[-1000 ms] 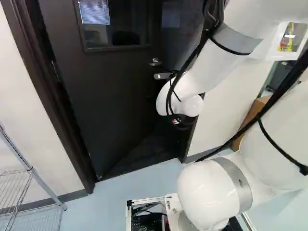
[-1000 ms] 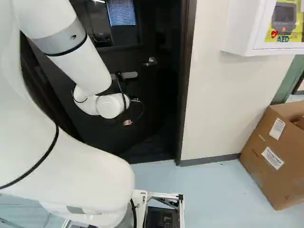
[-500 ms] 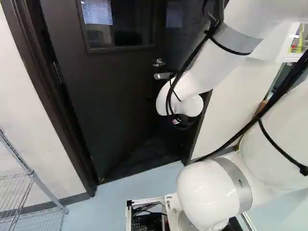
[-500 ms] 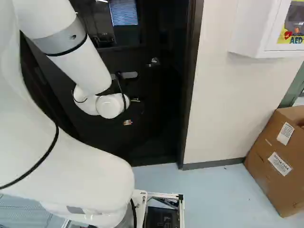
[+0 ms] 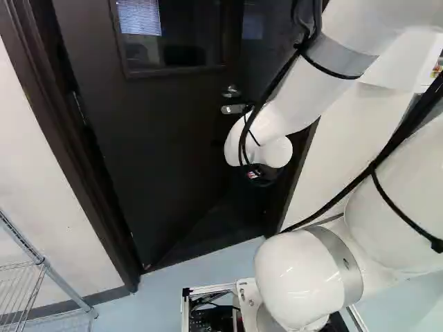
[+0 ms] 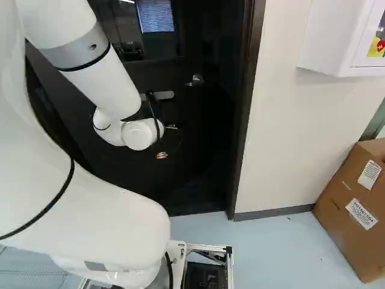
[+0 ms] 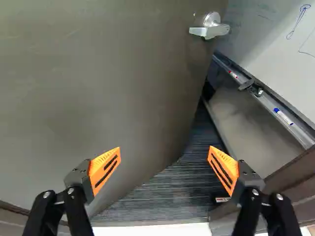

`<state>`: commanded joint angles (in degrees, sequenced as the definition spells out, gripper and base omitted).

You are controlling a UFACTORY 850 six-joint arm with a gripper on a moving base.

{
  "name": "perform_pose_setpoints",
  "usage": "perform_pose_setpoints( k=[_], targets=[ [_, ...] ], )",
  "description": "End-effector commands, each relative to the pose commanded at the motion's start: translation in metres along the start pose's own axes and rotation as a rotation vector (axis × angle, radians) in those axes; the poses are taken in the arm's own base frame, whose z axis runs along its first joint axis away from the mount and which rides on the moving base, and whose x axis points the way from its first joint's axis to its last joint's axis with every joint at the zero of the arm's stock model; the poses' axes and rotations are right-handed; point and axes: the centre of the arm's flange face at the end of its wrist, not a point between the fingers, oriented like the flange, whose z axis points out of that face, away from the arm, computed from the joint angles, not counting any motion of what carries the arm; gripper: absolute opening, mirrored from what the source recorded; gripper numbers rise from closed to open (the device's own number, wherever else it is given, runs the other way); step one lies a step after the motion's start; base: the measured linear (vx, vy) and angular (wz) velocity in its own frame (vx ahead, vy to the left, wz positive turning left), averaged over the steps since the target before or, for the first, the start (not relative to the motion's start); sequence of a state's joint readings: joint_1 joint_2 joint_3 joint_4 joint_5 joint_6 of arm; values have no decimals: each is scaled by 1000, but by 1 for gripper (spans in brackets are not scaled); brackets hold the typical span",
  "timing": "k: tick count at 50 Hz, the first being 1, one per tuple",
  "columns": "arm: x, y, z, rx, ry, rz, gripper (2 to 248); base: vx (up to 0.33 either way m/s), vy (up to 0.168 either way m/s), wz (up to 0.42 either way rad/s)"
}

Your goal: Open the door and move inside

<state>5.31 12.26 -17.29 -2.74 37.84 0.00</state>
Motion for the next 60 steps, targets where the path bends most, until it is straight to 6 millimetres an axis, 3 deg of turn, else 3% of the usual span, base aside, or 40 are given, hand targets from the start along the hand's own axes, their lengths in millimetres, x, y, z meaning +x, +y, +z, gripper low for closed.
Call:
perform_pose_setpoints(
  k=[60],
  targets=[
    [0,0,0,0,0,0,247,88,35,-9]
  ],
)
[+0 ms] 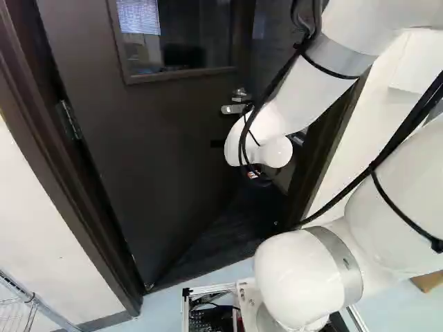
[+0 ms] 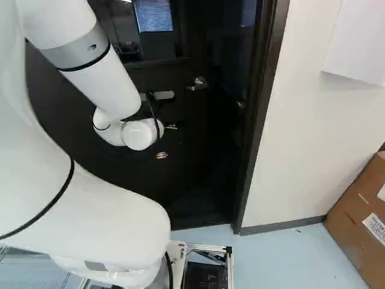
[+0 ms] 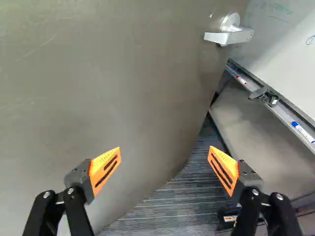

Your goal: Open the door and move inside

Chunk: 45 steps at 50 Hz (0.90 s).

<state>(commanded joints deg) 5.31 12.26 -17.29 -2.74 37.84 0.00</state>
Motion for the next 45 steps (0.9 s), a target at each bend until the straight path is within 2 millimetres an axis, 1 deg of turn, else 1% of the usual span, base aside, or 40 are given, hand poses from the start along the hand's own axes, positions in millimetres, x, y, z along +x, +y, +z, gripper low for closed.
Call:
perform_pose_setpoints(
  k=[45],
  targets=[
    [0,0,0,0,0,0,247,91,40,-8]
  ],
)
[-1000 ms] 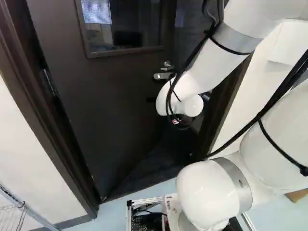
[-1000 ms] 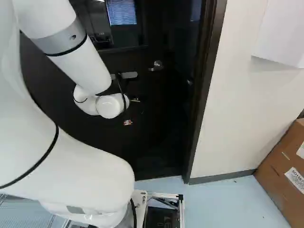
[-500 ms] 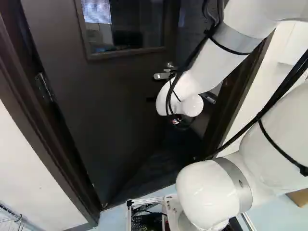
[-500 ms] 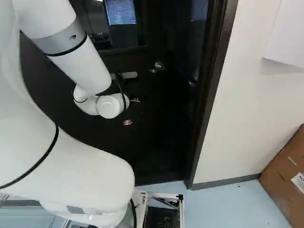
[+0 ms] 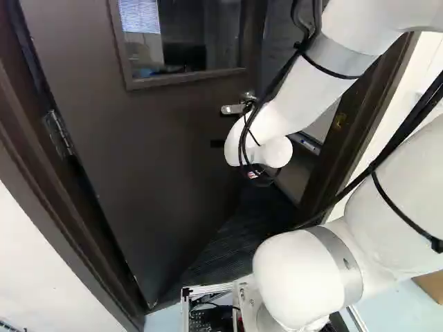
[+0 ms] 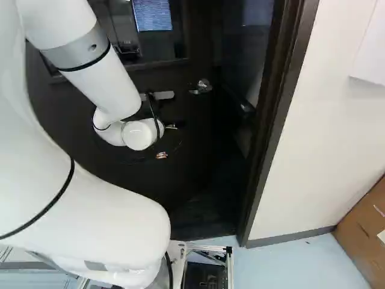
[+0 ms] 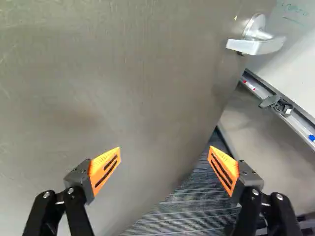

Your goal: Open the door and move inside

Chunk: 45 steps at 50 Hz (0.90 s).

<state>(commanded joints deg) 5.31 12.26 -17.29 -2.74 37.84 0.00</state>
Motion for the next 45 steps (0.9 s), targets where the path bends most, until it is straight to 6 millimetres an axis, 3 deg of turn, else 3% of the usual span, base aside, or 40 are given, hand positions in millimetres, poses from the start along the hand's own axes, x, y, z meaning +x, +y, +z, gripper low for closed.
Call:
perform_pose_setpoints(
  k=[22,45],
  targets=[
    [3,-1,5,4,-2,-1,247,25,12,-1],
    [22,-17,42,42,-9,-15,247,0,0,0]
  ],
)
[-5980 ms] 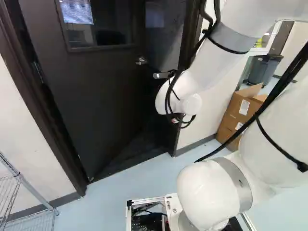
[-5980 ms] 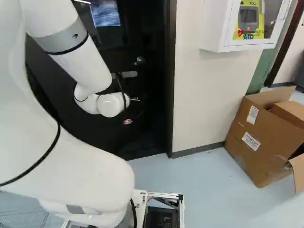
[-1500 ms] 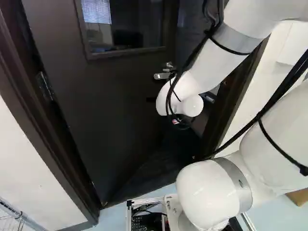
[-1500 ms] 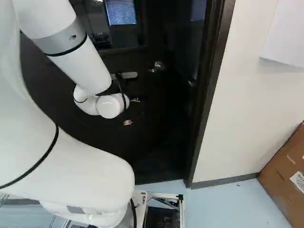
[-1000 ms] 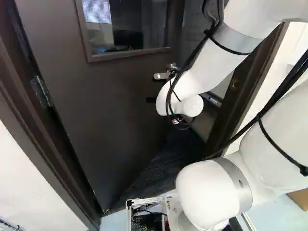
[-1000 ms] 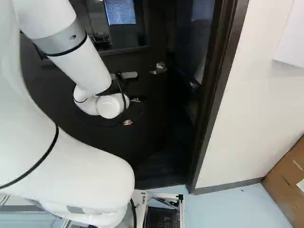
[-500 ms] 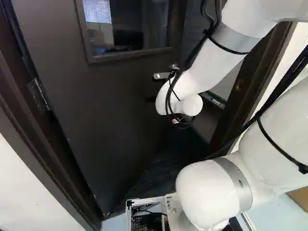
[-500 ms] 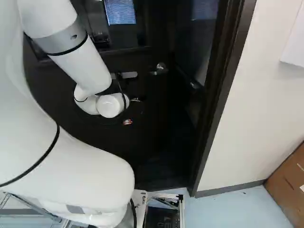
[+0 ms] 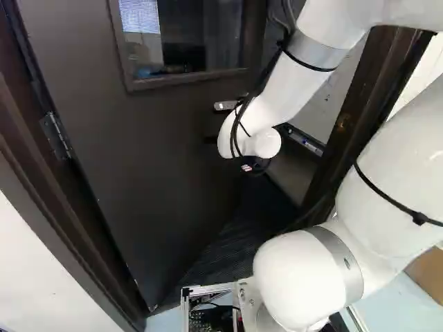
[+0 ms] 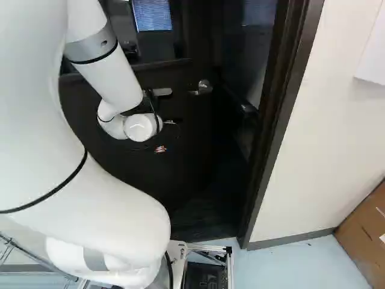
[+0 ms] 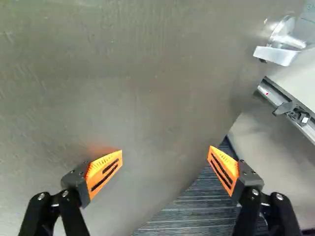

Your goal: Open the door and move inside

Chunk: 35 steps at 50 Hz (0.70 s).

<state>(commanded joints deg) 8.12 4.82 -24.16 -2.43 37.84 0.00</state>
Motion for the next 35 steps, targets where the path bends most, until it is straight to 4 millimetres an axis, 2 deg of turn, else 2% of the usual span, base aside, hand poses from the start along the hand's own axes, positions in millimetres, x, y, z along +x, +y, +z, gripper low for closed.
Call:
perform_pose_setpoints(
  k=[35],
  targets=[
    [28,-30,62,65,4,-28,247,-1,-1,0]
  ],
)
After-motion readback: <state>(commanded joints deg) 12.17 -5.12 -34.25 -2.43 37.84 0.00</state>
